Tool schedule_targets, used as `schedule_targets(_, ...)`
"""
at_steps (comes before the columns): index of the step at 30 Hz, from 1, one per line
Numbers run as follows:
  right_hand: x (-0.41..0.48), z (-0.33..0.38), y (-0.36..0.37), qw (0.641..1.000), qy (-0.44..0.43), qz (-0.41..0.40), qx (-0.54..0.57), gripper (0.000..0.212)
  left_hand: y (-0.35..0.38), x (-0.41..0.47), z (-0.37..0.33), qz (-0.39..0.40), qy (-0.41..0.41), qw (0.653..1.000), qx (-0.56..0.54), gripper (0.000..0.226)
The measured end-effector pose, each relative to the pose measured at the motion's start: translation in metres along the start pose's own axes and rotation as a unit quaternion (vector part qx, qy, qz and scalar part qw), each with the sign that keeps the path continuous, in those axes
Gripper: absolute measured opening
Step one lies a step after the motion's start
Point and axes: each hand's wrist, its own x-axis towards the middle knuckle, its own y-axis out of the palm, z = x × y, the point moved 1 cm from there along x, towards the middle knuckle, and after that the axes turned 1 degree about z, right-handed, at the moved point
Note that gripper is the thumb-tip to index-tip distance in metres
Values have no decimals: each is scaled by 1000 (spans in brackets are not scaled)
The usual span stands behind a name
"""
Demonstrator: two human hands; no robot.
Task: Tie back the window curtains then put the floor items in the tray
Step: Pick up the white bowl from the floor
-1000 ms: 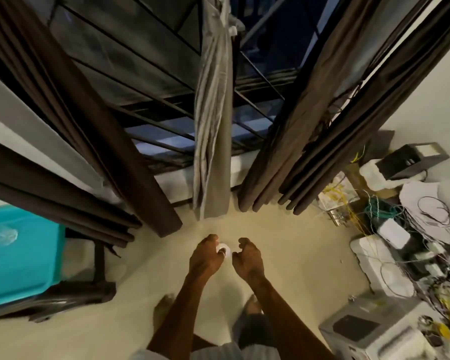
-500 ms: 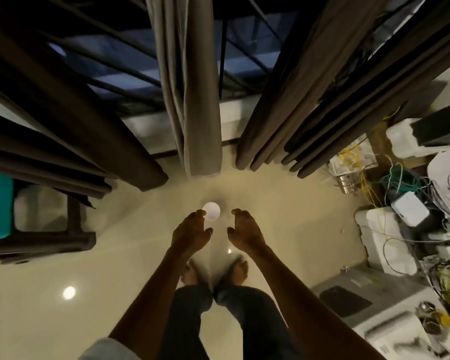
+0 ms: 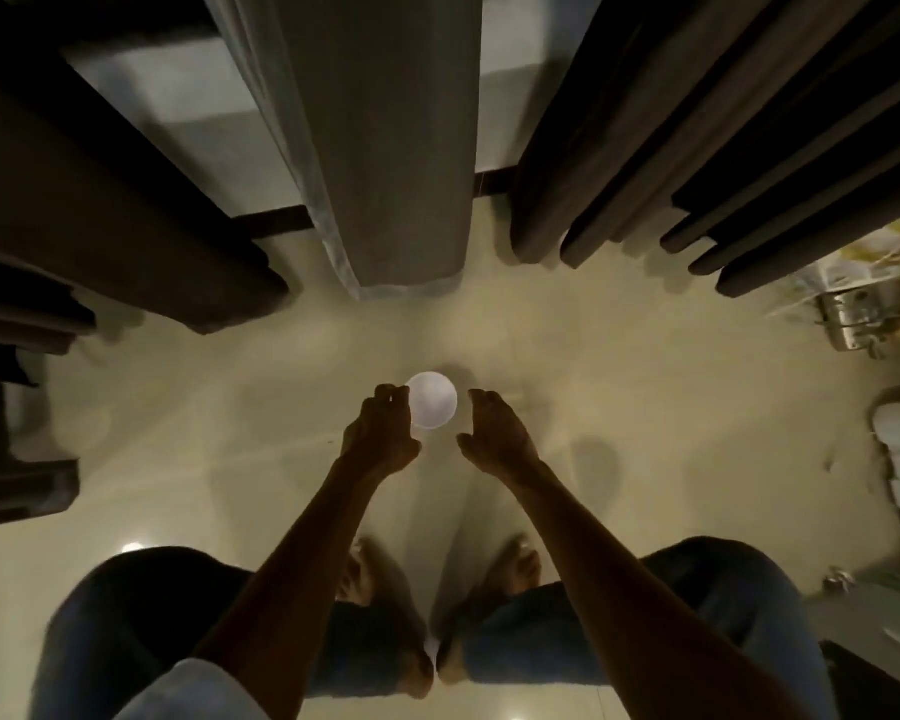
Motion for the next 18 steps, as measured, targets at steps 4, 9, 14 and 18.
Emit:
schedule_targets(4, 63, -27, 44, 1000, -30, -2, -10, 68, 44, 61, 22, 32, -2, 999, 39, 105)
schedule_targets(9, 101, -44, 79, 998, -53, -8, -30, 83, 78, 103, 34, 36, -11, 998, 55, 128)
schedule_targets(14, 121, -49, 92, 995, -97, -15, -29, 95, 101, 123, 32, 36, -12, 999, -4, 128)
schedule_targets(18, 137, -48, 101, 994, -97, -9, -48, 73, 108, 136, 31, -10, -18, 999, -38, 105)
